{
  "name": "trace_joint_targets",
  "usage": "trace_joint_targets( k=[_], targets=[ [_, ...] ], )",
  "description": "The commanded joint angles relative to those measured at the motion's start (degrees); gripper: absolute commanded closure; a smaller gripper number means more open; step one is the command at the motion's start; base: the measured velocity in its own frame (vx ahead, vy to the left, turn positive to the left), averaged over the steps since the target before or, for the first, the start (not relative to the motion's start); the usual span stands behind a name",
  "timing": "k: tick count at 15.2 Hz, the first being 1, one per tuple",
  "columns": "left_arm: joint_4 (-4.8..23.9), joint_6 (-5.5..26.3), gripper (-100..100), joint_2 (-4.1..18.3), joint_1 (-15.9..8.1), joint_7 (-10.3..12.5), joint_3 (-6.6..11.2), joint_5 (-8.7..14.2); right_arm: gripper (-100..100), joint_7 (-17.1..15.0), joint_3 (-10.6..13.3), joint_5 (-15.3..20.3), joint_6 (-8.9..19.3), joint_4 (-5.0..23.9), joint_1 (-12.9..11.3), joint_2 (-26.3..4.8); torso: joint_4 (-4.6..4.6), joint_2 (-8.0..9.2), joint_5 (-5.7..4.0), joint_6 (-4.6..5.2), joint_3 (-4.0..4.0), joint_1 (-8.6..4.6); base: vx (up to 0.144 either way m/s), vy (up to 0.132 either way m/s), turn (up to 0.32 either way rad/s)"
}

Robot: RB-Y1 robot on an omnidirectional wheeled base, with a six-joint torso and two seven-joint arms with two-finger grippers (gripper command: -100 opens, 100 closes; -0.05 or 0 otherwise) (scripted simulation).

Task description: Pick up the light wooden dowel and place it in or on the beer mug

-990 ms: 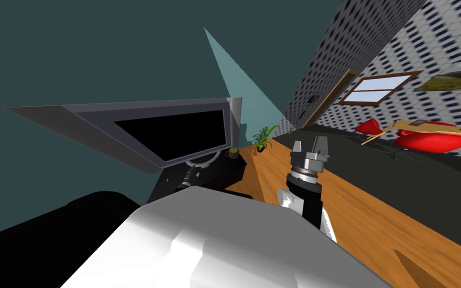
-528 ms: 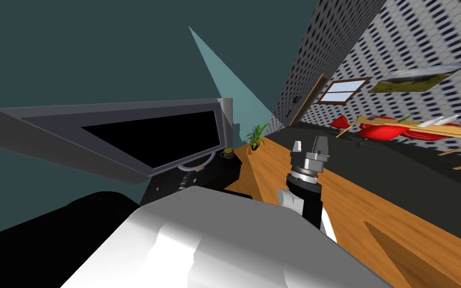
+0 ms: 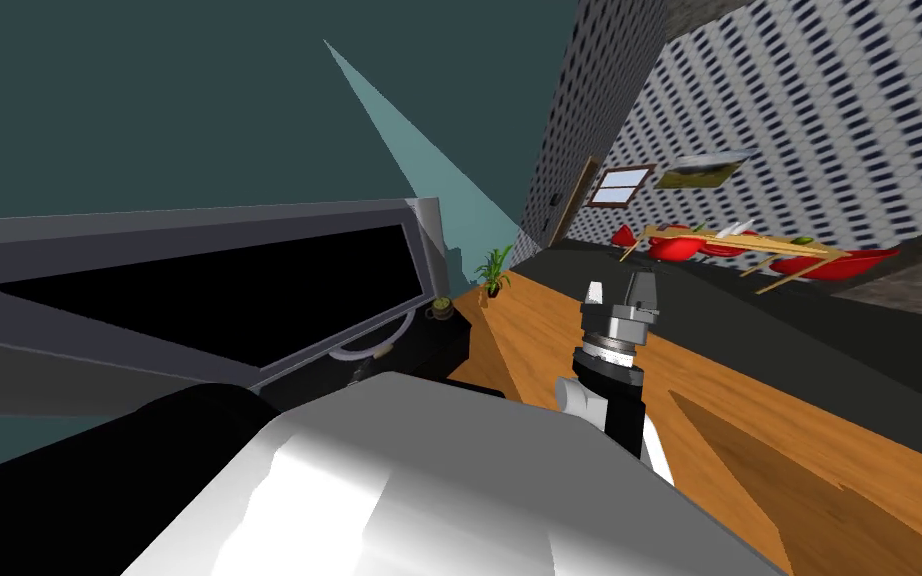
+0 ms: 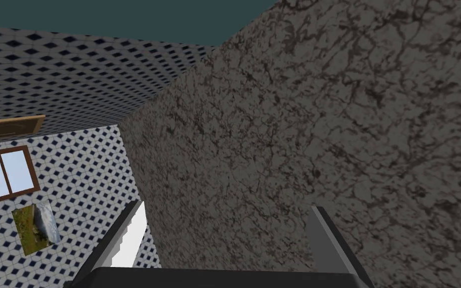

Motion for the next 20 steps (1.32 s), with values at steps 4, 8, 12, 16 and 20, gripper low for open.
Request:
trace_joint_targets(
  k=[4,8,12,16,20],
  targets=[
    [5.85,1.29,-100,-0.02,0.44,4.61,0.70,-0.41,0,0.00,0.00,0.00,0.00,0.00,0.00,0.00,0.00,-0.01,0.01,0.00,-0.01,0.05,0.037,0.004,-0.345],
    [11.14,2.48,-100,0.24,1.52,9.48,1.52,-0.65,0,0.00,0.00,0.00,0.00,0.00,0.00,-0.01,-0.03,-0.15,0.02,0.01,-0.09,0.10,0.063,0.017,-0.428],
    [13.70,3.04,-100,0.28,2.02,11.83,1.92,-0.77,0,0.00,-0.01,0.00,0.00,0.00,0.01,-0.01,0.00,-0.04,0.02,-0.01,-0.02,0.10,0.025,0.021,-0.214],
    [17.91,4.07,-100,0.23,2.94,16.30,2.65,-1.01,0,0.00,-0.01,0.00,0.00,0.00,0.01,-0.01,-0.01,-0.04,0.02,-0.05,-0.02,0.09,0.031,0.020,-0.245],
    [20.91,4.54,-100,0.16,3.34,18.40,2.98,-1.13,0,0.00,-0.01,0.00,0.00,0.00,0.01,-0.01,-0.01,-0.03,0.02,-0.01,-0.02,0.14,0.027,0.033,-0.281]
  ],
)
